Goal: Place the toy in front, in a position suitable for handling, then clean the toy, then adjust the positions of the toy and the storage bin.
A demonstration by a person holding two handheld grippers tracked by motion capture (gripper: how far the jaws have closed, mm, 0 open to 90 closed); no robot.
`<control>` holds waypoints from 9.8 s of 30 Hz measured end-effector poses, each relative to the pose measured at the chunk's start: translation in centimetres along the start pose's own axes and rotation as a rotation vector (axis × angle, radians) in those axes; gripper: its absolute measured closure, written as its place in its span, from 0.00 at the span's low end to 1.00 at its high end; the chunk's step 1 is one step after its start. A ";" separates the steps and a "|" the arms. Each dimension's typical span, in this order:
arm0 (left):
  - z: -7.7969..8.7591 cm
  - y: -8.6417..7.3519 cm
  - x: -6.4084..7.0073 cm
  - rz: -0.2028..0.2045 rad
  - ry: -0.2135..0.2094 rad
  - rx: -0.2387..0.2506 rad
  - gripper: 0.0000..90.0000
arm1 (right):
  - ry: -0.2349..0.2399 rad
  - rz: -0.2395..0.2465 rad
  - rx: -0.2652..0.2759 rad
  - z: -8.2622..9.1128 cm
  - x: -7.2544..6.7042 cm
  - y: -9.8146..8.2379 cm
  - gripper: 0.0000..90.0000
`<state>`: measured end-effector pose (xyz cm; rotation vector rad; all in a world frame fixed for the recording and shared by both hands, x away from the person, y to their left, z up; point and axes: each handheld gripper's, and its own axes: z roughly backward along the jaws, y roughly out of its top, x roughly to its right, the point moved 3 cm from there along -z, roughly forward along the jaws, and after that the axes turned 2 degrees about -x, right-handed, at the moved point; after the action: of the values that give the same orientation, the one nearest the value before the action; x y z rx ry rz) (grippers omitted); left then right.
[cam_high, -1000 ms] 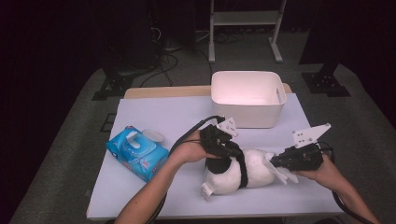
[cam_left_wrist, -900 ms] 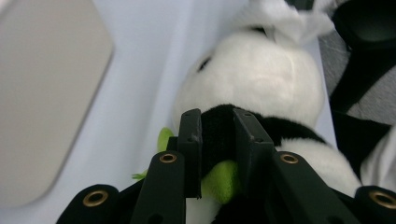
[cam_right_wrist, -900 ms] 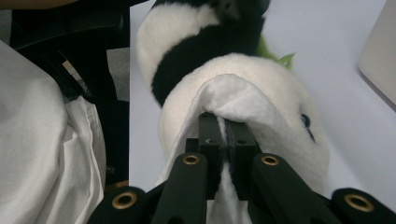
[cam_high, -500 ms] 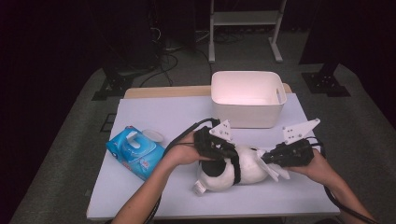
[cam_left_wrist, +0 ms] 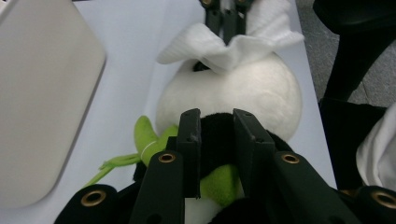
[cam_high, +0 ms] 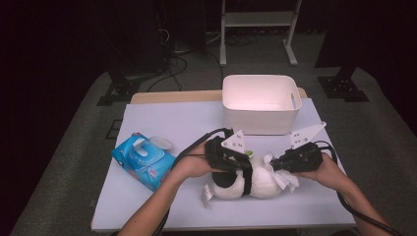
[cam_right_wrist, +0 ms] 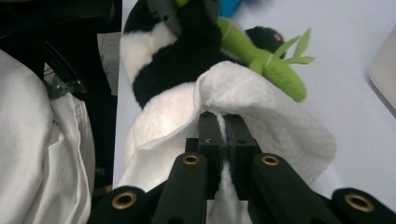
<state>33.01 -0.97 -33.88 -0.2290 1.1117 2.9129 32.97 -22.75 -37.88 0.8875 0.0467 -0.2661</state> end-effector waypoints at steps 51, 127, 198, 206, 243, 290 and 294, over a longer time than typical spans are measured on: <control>-3.6 -0.4 0.9 -0.005 -0.008 -0.128 0.76 | 0.044 0.057 0.015 -1.0 -2.1 -0.5 0.96; 4.9 -6.5 0.7 0.226 0.136 0.116 0.38 | -0.239 -0.155 -0.005 5.7 2.2 -5.8 0.59; 10.5 -12.5 0.0 0.403 0.296 0.103 0.11 | -0.159 0.081 -0.198 -0.4 12.7 11.6 0.47; 10.4 -12.4 -0.1 0.401 0.286 0.105 0.11 | -0.170 0.070 -0.209 -0.3 13.7 11.7 0.47; 11.2 -13.2 0.4 0.423 0.288 0.104 0.10 | -0.118 0.137 -0.352 -4.8 15.3 11.6 0.97; 10.6 -12.4 1.1 0.396 0.254 0.099 0.10 | 0.011 0.237 -0.336 -10.3 6.9 14.6 0.90; 10.5 -12.4 1.2 0.391 0.249 0.094 0.10 | 0.003 0.213 -0.295 -9.4 7.0 15.0 0.84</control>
<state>31.31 15.17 -34.51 -0.4277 1.4772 3.2235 44.12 -7.97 -33.51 0.5929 -0.0063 -0.0565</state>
